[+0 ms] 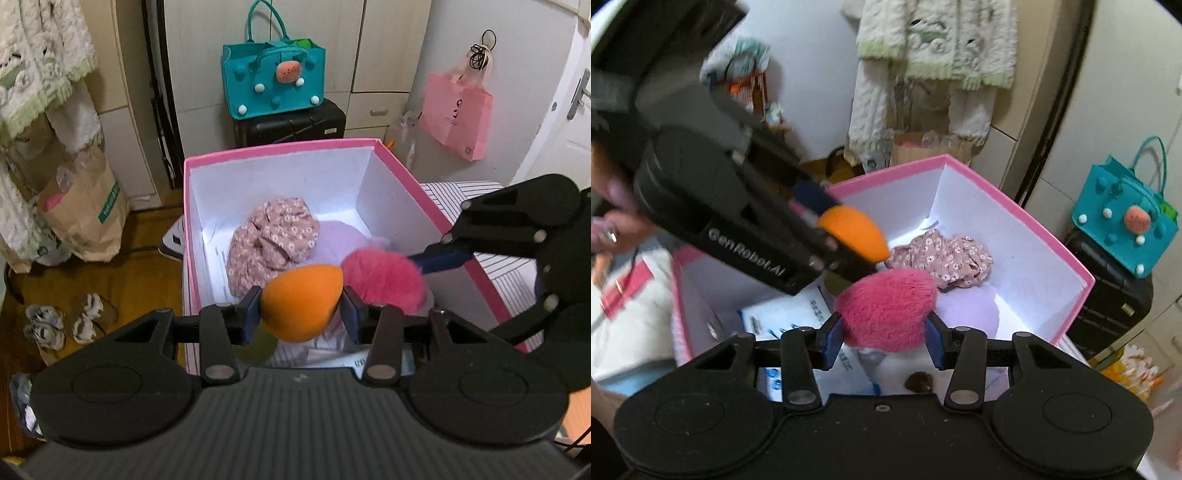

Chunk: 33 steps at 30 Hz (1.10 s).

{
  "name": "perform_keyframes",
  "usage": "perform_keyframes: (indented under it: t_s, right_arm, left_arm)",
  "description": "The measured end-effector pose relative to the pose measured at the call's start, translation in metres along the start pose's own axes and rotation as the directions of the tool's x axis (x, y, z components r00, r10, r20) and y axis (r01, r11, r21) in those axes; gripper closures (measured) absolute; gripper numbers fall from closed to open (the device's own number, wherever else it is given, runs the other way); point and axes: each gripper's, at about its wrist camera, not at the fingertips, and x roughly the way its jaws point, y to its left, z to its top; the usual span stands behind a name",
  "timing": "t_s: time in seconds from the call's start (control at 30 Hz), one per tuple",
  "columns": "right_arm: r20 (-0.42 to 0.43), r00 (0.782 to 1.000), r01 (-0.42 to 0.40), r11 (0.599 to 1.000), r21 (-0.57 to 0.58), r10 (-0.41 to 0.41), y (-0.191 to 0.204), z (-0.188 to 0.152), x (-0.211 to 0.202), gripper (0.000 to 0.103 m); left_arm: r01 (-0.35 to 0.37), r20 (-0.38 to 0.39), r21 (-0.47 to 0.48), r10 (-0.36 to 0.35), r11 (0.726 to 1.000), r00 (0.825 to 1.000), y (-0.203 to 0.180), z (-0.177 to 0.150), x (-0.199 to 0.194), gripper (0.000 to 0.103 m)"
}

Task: Organize soft objects

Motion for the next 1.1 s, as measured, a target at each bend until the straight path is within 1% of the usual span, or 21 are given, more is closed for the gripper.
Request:
perform_keyframes:
  t_s: [0.1, 0.17, 0.23, 0.37, 0.5, 0.6, 0.73, 0.83, 0.9, 1.1]
  right_arm:
    - [-0.022, 1.0, -0.01, 1.0, -0.015, 0.009, 0.0, 0.0, 0.009, 0.048]
    - [-0.021, 1.0, -0.006, 1.0, -0.011, 0.006, -0.003, 0.0, 0.011, 0.046]
    - [-0.005, 1.0, -0.004, 1.0, 0.003, 0.004, -0.005, 0.0, 0.01, 0.043]
    - [0.031, 0.999, -0.015, 0.999, 0.051, 0.013, -0.012, -0.004, 0.0, 0.042]
    - [0.069, 0.998, -0.016, 0.994, 0.109, 0.008, -0.016, -0.012, -0.015, 0.042]
    - [0.097, 0.995, -0.034, 0.985, 0.167, 0.018, -0.02, -0.019, -0.026, 0.042]
    - [0.125, 0.992, -0.035, 0.979, 0.203, 0.01, -0.018, -0.025, -0.038, 0.042]
    - [0.136, 0.991, -0.028, 0.976, 0.215, -0.001, -0.015, -0.03, -0.045, 0.04]
    - [0.143, 0.99, -0.028, 0.975, 0.22, -0.004, -0.011, -0.033, -0.052, 0.039]
    - [0.179, 0.984, -0.045, 0.971, 0.234, 0.003, 0.001, -0.04, -0.071, 0.038]
  left_arm:
    - [0.01, -0.007, 0.006, -0.01, 1.0, 1.0, -0.002, 0.003, 0.006, 0.059]
    - [-0.004, -0.011, 0.026, 0.004, 1.0, 1.0, -0.004, 0.003, 0.01, 0.059]
    - [-0.014, -0.015, 0.035, 0.015, 0.999, 1.0, -0.005, 0.004, 0.013, 0.059]
    - [0.001, -0.027, 0.014, -0.001, 1.0, 1.0, -0.003, 0.005, 0.017, 0.058]
    - [0.015, -0.019, -0.018, -0.015, 1.0, 1.0, -0.001, 0.003, 0.015, 0.052]
    - [0.025, -0.005, -0.036, -0.025, 0.999, 1.0, -0.001, 0.001, 0.008, 0.05]
    - [0.029, 0.018, -0.051, -0.029, 0.998, 0.999, -0.004, 0.001, -0.005, 0.048]
    - [0.026, 0.032, -0.051, -0.025, 0.998, 0.999, -0.009, -0.002, -0.015, 0.044]
    - [0.021, 0.037, -0.047, -0.019, 0.999, 0.999, -0.013, -0.004, -0.023, 0.044]
    - [0.006, 0.051, -0.039, -0.004, 0.999, 0.999, -0.024, -0.017, -0.052, 0.038]
